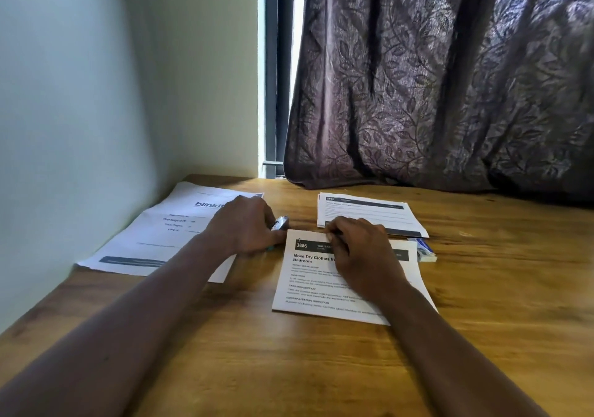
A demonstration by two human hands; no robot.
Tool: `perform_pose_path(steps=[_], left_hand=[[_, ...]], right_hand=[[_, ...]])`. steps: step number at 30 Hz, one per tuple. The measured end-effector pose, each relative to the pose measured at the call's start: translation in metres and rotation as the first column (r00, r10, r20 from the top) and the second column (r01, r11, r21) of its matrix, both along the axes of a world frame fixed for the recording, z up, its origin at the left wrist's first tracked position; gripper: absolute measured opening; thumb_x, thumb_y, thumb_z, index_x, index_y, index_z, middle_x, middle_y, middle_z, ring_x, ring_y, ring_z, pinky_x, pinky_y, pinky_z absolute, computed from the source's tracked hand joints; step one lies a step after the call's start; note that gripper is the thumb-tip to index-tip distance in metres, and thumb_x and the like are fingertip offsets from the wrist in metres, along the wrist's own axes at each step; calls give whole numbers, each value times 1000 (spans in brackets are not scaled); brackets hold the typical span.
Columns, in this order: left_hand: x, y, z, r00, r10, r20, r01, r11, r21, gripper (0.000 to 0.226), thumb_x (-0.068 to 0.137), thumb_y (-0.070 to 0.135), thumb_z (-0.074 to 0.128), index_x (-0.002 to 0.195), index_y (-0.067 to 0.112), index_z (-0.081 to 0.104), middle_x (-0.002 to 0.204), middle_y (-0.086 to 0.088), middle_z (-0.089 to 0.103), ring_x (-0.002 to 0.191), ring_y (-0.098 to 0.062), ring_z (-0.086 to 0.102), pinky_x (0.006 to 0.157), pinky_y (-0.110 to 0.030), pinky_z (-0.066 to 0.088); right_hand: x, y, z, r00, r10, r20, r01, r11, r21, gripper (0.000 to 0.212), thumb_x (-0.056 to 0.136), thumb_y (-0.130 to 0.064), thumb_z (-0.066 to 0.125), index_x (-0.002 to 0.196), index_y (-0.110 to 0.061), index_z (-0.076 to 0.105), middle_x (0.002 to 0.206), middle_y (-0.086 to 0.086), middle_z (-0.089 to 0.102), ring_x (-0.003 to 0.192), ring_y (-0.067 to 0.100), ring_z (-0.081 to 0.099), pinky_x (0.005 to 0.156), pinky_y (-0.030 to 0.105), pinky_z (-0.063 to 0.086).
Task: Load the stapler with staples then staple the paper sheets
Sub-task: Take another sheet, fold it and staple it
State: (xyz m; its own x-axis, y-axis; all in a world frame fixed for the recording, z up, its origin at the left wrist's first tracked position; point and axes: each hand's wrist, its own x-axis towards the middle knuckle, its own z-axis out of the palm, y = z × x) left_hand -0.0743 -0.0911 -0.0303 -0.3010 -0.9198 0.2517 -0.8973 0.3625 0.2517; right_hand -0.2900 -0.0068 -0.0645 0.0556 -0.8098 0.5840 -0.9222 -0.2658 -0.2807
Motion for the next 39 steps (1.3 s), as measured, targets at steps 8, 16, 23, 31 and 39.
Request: perform_pose_path(steps=[8,16,23,31,39], left_hand=[[2,8,6,753,-170,-636,24,973,-231,26,90,32,75,102,10,77,95,2,76,83,-8,70,81,-30,61],[-10,18,-2,469,-157,-869,281,960,-22,30,94,16,69,119,0,66,114,-11,76,107,-24,74,87,-35,63],[-16,18,-6,469,-173,-866,386,922,25,10,99,14,62,108,13,66,112,-2,78,108,-23,74,94,-42,60],[-20,25,-4,517,-180,-837,421,905,66,18,95,18,67,110,26,64,120,2,75,116,-27,70,95,-49,59],[-23,28,-3,545,-211,-811,448,892,69,34,79,40,72,111,30,66,127,3,72,116,-23,69,88,-35,62]], right_hand=[[0,1,1,1000,5,-8,-5,1000,-7,9,101,-31,55,101,-26,62,97,-9,68,94,16,56,93,40,37],[3,1,2,999,29,-40,-32,997,-72,9,99,-31,56,99,-27,63,95,-10,69,92,15,56,89,40,39],[2,1,2,998,13,-59,-18,996,-88,12,101,-34,51,102,-28,61,97,-10,67,91,13,52,88,37,37],[3,3,3,996,0,-88,-10,995,-104,13,100,-34,53,102,-26,62,97,-7,68,91,14,53,86,35,35],[5,3,3,995,3,-104,-12,996,-92,11,100,-35,54,103,-27,62,99,-7,68,92,14,52,86,35,36]])
